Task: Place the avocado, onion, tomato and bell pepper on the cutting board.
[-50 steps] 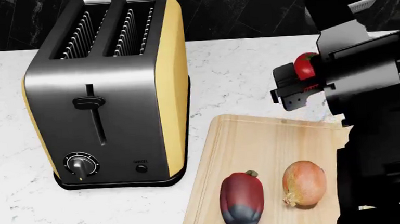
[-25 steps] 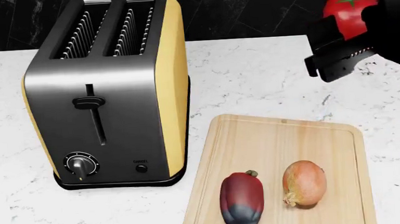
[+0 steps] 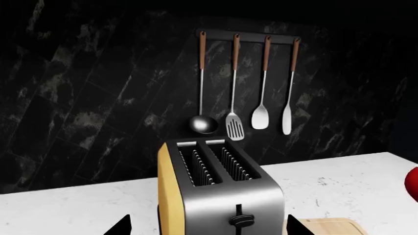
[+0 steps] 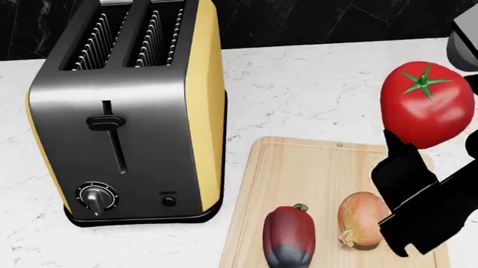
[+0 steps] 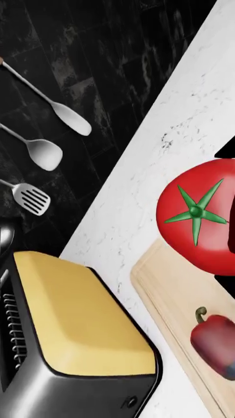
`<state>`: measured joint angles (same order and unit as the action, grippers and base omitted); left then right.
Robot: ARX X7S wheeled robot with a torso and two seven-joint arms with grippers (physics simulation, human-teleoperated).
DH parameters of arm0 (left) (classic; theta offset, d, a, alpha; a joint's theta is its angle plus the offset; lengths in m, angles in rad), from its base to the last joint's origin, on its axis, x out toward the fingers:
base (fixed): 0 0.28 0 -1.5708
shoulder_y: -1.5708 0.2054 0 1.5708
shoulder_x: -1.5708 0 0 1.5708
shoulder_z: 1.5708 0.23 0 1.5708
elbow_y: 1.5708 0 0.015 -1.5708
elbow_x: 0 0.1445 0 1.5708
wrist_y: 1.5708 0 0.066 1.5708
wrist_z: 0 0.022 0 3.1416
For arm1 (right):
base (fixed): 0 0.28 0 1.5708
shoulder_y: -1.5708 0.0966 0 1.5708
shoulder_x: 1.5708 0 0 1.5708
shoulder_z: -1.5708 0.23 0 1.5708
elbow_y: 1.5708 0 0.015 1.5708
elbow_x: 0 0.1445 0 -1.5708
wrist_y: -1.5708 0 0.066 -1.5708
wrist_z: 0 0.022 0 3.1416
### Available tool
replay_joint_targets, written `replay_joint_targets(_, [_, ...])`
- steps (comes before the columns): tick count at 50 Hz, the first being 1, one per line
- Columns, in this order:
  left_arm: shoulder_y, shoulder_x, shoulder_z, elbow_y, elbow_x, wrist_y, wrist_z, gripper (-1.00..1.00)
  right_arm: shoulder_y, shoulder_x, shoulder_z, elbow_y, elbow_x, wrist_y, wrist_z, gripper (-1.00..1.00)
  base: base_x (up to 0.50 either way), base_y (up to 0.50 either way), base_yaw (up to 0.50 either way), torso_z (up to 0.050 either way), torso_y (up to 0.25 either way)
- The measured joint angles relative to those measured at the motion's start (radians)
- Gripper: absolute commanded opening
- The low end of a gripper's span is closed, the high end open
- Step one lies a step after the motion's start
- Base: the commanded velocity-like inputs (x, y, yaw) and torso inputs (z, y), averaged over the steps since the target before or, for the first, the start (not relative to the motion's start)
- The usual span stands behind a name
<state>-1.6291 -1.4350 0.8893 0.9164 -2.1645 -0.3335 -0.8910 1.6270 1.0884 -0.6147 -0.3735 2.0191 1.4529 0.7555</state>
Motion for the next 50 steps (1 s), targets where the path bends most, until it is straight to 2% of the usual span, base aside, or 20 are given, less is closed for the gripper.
replay_joint_targets(8, [-0.001,0.014,-0.002,-0.016,0.008,-0.016,0.002,1.0,-0.022,0.075,-0.016,-0.076,0.126,-0.03,0.058,-1.0,0.0,0.0,0.0,0.0,0.0])
replay_joint_targets(15, [0.007,0.025,0.002,-0.025,0.02,-0.022,0.005,1.0,-0.103,0.138,0.001,-0.143,0.145,-0.079,0.046,-1.0,0.0,0.0,0.0,0.0,0.0])
replay_joint_targets(32, [0.025,0.042,0.005,-0.031,0.042,-0.027,0.003,1.0,-0.432,0.256,0.054,-0.274,-0.041,-0.306,-0.095,-1.0,0.0,0.0,0.0,0.001,0.001])
replay_joint_targets(50, [0.024,0.037,-0.006,-0.032,0.039,-0.036,-0.002,1.0,-0.656,0.28,0.042,-0.33,-0.182,-0.479,-0.164,-1.0,0.0,0.0,0.0,0.0,0.0])
